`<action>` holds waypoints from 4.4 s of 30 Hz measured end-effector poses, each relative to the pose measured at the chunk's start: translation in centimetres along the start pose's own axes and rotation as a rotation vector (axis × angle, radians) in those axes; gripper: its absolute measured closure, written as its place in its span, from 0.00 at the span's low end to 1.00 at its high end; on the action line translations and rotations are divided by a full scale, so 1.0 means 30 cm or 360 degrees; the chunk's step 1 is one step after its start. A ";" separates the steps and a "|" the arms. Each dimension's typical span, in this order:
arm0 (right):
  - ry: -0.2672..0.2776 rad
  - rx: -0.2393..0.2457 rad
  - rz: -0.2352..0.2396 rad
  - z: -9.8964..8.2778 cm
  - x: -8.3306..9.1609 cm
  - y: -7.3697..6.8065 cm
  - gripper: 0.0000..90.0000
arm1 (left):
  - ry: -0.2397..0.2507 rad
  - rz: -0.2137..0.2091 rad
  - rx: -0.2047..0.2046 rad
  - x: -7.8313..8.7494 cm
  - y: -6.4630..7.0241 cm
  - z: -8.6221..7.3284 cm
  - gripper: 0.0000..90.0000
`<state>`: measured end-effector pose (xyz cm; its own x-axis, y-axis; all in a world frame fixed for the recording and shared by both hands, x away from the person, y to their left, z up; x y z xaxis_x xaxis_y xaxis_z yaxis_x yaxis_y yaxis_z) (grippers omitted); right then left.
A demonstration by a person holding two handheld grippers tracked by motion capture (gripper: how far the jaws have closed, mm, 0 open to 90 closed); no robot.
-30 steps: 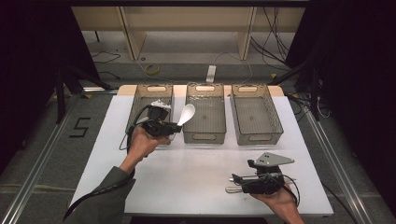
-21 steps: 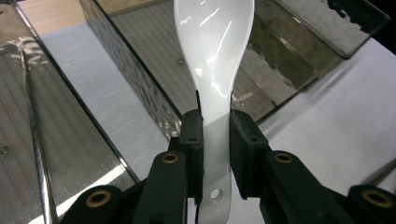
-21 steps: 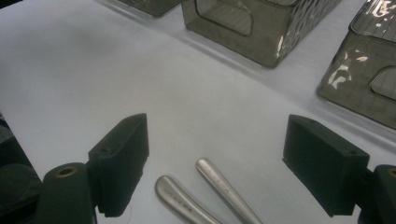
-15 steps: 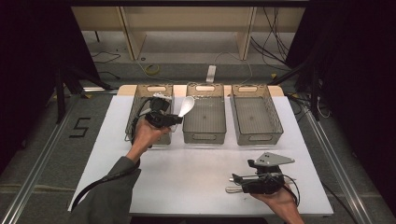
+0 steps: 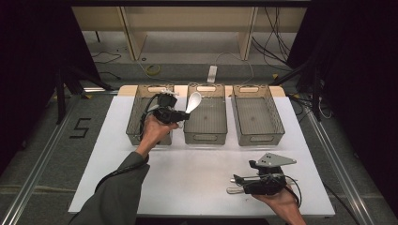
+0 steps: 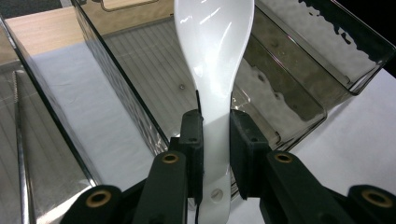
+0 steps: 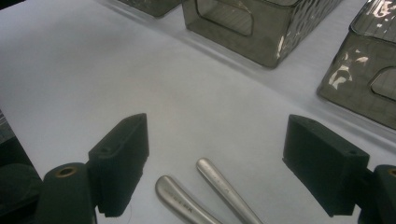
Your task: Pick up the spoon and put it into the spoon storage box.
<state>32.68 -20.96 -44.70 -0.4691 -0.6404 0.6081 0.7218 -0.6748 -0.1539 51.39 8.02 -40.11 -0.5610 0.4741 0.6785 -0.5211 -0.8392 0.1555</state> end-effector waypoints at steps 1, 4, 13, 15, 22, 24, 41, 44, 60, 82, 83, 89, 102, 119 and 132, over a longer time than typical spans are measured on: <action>0.0001 0.0001 0.0001 0.000 0.000 0.000 0.26 | -0.0004 -0.0001 0.0002 -0.003 0.002 0.002 0.84; -0.0003 -0.0001 0.0001 0.000 0.000 -0.001 0.26 | -0.0008 -0.0004 0.0002 -0.013 0.008 0.008 0.84; -0.0003 0.0002 0.0002 0.000 0.000 0.000 0.26 | 0.0005 -0.0006 0.0018 -0.042 0.020 0.030 0.84; -0.0002 0.0004 0.0002 0.000 0.000 0.001 0.26 | -0.0002 -0.0017 0.0008 -0.047 0.028 0.033 0.84; -0.0002 0.0004 0.0003 0.000 0.002 0.001 0.26 | -0.0015 -0.0009 0.0017 -0.081 0.046 0.042 0.84; -0.0001 0.0003 0.0003 0.000 0.002 0.001 0.26 | -0.0018 -0.0004 0.0029 -0.089 0.047 0.044 0.84; -0.0002 0.0004 0.0007 -0.001 0.001 0.001 0.26 | -0.0043 0.0008 0.0068 -0.147 0.050 0.037 0.84; -0.0004 0.0005 0.0006 0.000 0.002 0.001 0.26 | -0.0043 0.0013 0.0076 -0.154 0.053 0.041 0.84; -0.0002 0.0002 0.0007 -0.001 0.003 0.001 0.26 | -0.0044 -0.0004 0.0164 -0.177 0.043 0.041 0.70; -0.0046 -0.0012 -0.0044 -0.002 0.038 0.071 0.26 | 0.0098 -0.0198 0.0018 0.090 0.077 -0.064 0.31; -0.0058 -0.0007 -0.0034 -0.001 0.038 0.076 0.26 | 0.0096 -0.0211 0.0009 0.098 0.078 -0.077 0.30; -0.0178 0.0060 -0.0028 0.002 0.044 0.099 0.26 | 0.0111 -0.0210 -0.0024 0.134 0.077 -0.143 0.27; -0.0442 0.0167 0.0009 -0.038 0.038 0.111 0.26 | 0.0208 -0.0201 -0.0111 0.190 0.076 -0.251 0.21; -0.0633 0.0308 -0.0032 -0.047 0.009 0.114 0.26 | 0.0257 -0.0176 -0.0112 0.245 0.006 -0.344 0.19; -0.0790 0.0436 0.0000 -0.055 -0.008 0.097 0.28 | 0.0283 -0.0173 -0.0147 0.284 0.011 -0.392 0.19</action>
<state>34.06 -23.37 -46.59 -0.2214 -0.3466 0.9115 0.8584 -0.5127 0.0136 38.89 14.92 -42.73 -0.5986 0.6067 0.5231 -0.6367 -0.7566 0.1490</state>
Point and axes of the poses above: each handheld gripper's, and its own axes: x roughly backward along the jaws, z roughly out of its top, y roughly to its right, the point moved 3 cm from there along -x, roughly forward along the jaws, and after that the axes turned 7 degrees about z, right-handed, at the moved point
